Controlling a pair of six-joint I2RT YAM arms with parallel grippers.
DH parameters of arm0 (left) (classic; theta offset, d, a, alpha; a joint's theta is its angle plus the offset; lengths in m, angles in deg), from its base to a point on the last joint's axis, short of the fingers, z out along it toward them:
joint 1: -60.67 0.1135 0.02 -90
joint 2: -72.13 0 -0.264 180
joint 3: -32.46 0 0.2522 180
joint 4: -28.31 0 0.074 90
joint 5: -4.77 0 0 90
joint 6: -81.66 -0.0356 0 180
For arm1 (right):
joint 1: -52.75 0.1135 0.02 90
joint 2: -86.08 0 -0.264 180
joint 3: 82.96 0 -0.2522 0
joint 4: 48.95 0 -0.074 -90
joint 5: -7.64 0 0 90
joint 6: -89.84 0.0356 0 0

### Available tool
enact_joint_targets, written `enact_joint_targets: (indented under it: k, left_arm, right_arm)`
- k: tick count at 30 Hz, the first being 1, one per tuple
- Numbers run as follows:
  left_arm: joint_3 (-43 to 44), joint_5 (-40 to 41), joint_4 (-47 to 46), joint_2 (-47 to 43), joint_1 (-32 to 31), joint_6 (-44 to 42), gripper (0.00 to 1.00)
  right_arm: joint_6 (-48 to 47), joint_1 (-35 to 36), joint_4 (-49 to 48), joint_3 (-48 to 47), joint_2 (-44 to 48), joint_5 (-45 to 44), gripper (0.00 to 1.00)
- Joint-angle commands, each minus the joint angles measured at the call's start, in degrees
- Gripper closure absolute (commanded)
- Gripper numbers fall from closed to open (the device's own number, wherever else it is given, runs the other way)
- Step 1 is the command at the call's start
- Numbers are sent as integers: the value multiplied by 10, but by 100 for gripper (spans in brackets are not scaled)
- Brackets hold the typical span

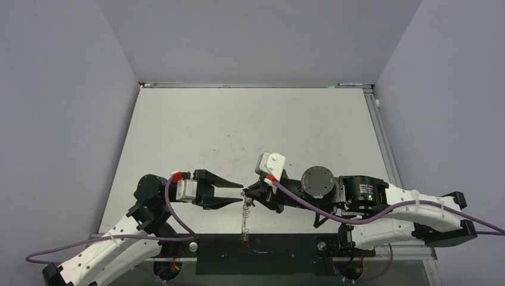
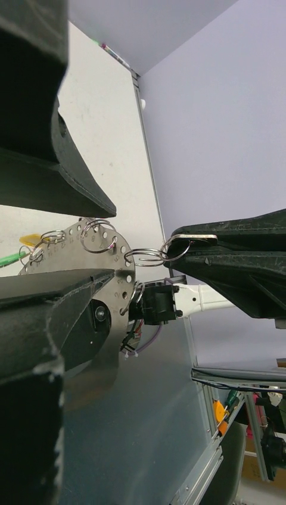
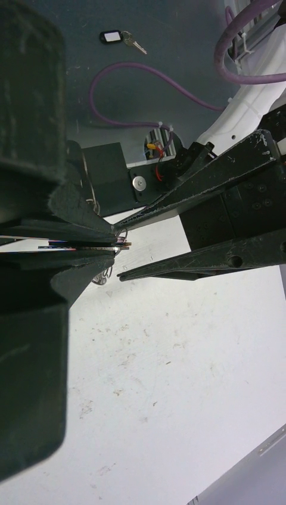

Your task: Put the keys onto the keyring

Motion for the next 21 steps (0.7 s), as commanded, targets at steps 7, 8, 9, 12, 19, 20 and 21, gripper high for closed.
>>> enact_joint_targets:
  k: [7, 8, 9, 12, 19, 20, 21]
  left_arm:
    - [1, -11, -40, 3, 2, 20, 71]
    - [1, -11, -41, 3, 2, 21, 71]
    - [1, -11, -42, 3, 2, 21, 71]
    - [0, -11, -43, 3, 2, 23, 72]
    - [0, -11, -43, 1, 2, 22, 89]
    - [1, -10, -40, 1, 2, 20, 93]
    - [2, -10, -37, 0, 2, 18, 99]
  right_arm:
    - [1, 0, -54, 2, 4, 0, 95]
    - [1, 0, -54, 3, 3, 0, 95]
    - [2, 0, -54, 4, 2, -1, 95]
    - [2, 0, -55, 5, 0, -2, 95]
    - [2, -1, -56, 5, 0, -1, 95]
    - [2, -1, -55, 5, 0, -1, 95]
    - [3, 0, -55, 5, -1, -1, 95]
